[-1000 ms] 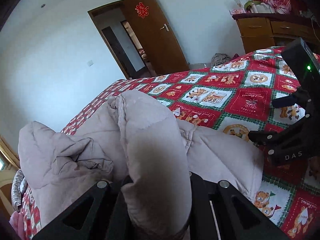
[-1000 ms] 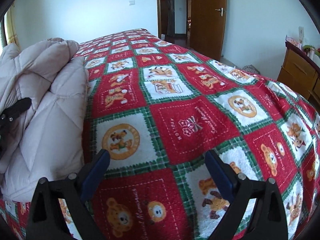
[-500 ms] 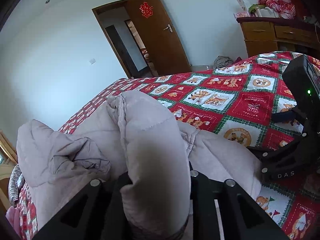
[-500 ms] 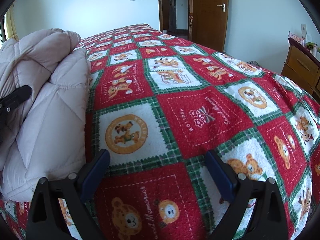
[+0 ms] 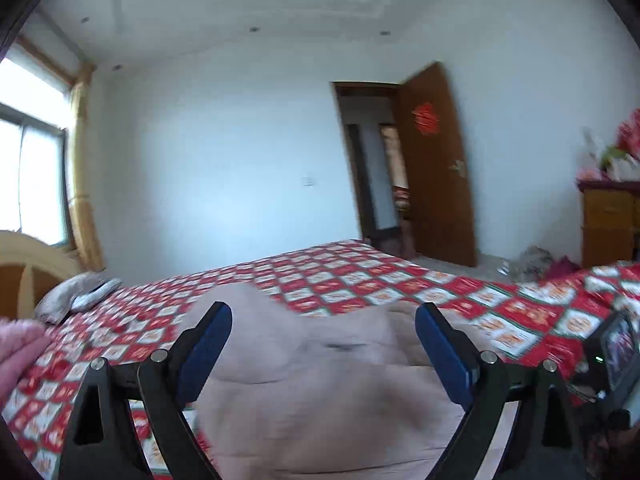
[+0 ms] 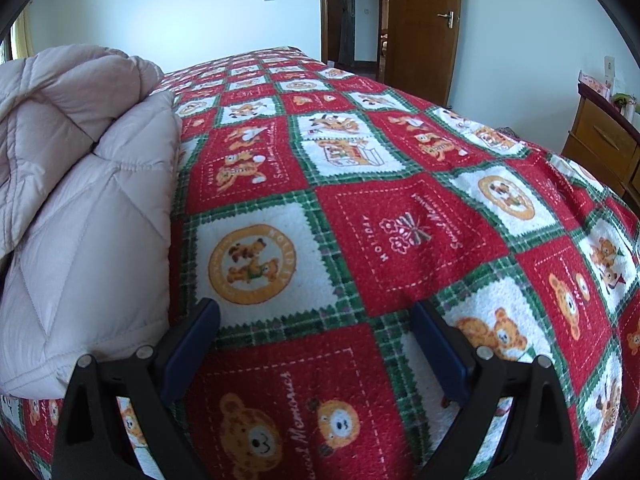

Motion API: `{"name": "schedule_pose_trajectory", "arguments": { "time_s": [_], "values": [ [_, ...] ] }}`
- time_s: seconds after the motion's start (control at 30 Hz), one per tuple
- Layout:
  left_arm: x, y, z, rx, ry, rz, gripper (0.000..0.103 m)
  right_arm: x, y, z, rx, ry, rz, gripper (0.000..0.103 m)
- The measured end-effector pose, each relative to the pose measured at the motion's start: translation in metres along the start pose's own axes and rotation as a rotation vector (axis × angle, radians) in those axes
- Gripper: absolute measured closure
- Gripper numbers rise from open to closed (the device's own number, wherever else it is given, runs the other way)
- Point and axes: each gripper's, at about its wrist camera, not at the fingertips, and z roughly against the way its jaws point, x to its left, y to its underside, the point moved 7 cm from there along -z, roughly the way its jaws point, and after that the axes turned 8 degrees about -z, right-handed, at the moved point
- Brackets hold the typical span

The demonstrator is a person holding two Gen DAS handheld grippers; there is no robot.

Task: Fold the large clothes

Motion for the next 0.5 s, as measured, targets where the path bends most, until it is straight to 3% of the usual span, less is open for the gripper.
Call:
{"name": "schedule_pose_trajectory", "arguments": {
  "time_s": [0.07,0.1,0.2,0.27,0.37,0.5],
  "values": [
    [0.064,0.026,-0.016,0.073,-0.172,0.098,0.001,0.000,0.000,0.000,-0.002,0.001,-0.001,0.005],
    [0.086,0.044,-0.030,0.130,-0.219,0.134,0.001,-0.001,-0.001,0.001,-0.002,0.001,-0.001,0.005],
    [0.117,0.107,-0.088,0.347,-0.203,0.238,0.001,-0.002,-0.004,0.007,-0.021,-0.020,-0.026,0.005],
    [0.108,0.125,-0.112,0.394,-0.132,0.264,0.001,-0.006,-0.010,0.018,-0.055,-0.023,-0.049,0.005],
    [0.064,0.094,-0.121,0.304,-0.050,0.148,0.002,-0.011,-0.026,0.034,-0.099,-0.026,-0.060,0.005],
    [-0.040,0.047,-0.120,0.220,0.107,-0.204,0.002,-0.018,-0.060,0.050,-0.152,-0.037,-0.084,0.005]
  ]
}}
